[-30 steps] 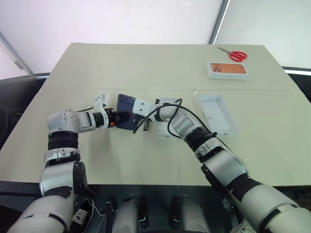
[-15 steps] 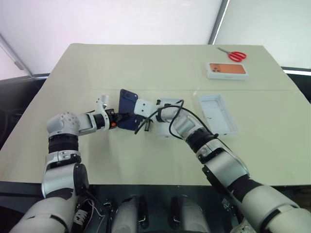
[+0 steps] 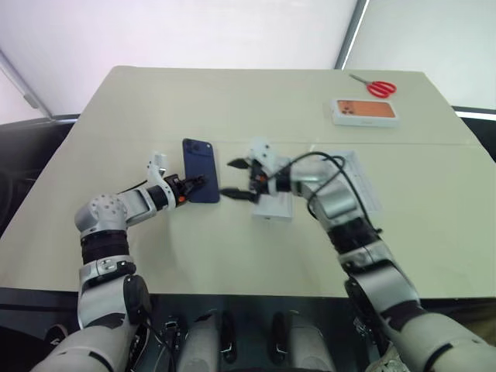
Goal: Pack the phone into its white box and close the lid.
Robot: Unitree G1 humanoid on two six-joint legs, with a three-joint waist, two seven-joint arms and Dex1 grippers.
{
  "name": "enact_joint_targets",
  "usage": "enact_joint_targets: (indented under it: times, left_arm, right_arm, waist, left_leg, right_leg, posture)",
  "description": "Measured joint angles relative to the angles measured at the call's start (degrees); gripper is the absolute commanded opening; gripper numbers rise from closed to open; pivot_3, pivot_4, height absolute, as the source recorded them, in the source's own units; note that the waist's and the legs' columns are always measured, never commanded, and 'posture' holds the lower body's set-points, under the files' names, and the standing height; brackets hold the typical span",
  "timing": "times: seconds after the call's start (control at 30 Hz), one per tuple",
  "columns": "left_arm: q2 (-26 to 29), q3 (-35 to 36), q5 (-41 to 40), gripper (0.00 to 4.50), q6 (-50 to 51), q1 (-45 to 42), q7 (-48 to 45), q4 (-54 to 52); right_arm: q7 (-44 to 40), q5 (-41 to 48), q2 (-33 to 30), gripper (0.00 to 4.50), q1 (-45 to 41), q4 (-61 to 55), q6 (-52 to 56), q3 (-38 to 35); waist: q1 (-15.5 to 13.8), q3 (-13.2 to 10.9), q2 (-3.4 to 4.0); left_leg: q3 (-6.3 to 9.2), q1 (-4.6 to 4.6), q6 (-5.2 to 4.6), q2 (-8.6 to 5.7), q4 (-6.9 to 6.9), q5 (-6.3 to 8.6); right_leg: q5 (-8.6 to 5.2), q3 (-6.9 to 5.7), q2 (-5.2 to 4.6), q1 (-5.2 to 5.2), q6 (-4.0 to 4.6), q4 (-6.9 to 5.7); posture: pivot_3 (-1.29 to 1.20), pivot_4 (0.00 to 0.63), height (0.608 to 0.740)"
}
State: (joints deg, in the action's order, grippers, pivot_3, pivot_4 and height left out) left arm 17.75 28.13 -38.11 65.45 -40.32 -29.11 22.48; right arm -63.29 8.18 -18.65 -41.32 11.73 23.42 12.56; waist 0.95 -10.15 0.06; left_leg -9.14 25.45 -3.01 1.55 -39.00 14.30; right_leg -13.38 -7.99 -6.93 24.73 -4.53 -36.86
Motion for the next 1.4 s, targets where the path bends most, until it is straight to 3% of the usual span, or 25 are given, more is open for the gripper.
enact_joint_targets:
  times: [0.1,0.2,0.5,0.6,0.73,1.4]
  left_arm:
    - [-0.4,0.1,-0.9,0.0,-1.1,0.3,0.3,-2.9]
    - [-1.0,-0.4,-1.4,0.0,-1.0,0.9,0.5,-4.6]
    - [-2.1,-2.1,-3.6,0.0,0.4,1.9,0.5,-4.7]
    - [-2.0,-2.2,-3.7,0.0,0.4,1.9,0.6,-4.7]
    - [-1.9,-2.1,-3.9,0.0,0.5,1.9,0.9,-4.7]
    - [-1.9,-2.2,-5.6,0.0,0.6,2.1,1.9,-4.7]
  right_arm:
    - [-2.6,0.4,-7.8,4.44,3.9,-6.4,1.2,0.1]
    - [-3.3,0.4,-11.3,4.44,6.6,-9.9,1.4,0.2]
    - [-2.4,-3.3,-15.0,4.44,8.1,-10.0,-0.9,3.8]
    - [-1.8,-4.6,-15.0,3.59,8.1,-8.1,-2.6,4.7]
    - [-1.6,-5.3,-15.1,1.53,8.0,-6.8,-3.4,4.9]
    - [-2.1,-8.0,-14.4,1.53,6.2,-3.8,-7.8,6.7]
  waist:
    - [0.0,0.0,-0.01]
    - [0.1,0.0,-0.02]
    - [-0.2,-0.1,-0.17]
    - [-0.2,-0.1,-0.18]
    - [-0.2,-0.1,-0.19]
    - [-0.1,-0.1,-0.19]
  left_leg:
    - [0.0,-0.02,0.0,0.03,0.01,0.01]
    - [-0.01,-0.03,0.0,0.06,0.03,0.01]
    - [-0.02,0.0,-0.02,0.04,-0.01,0.0]
    - [-0.02,0.0,-0.07,0.04,-0.01,-0.02]
    - [-0.02,-0.01,-0.14,0.05,-0.02,-0.06]
    - [-0.01,-0.03,-0.16,0.06,-0.02,-0.08]
  right_leg:
    - [0.0,0.0,-0.08,0.02,0.01,0.0]
    - [0.0,0.0,-0.08,0.03,0.01,0.01]
    - [0.0,-0.01,-0.12,0.03,0.01,0.02]
    - [0.0,-0.01,-0.1,0.03,0.01,0.02]
    - [0.0,-0.01,-0.09,0.02,0.01,0.02]
    - [-0.01,-0.02,-0.07,-0.01,0.01,0.02]
  posture:
    - [0.0,0.15,0.738]
    - [0.0,0.15,0.738]
    - [0.0,0.15,0.738]
    - [0.0,0.15,0.738]
    - [0.0,0.15,0.738]
    - [0.0,0.15,0.738]
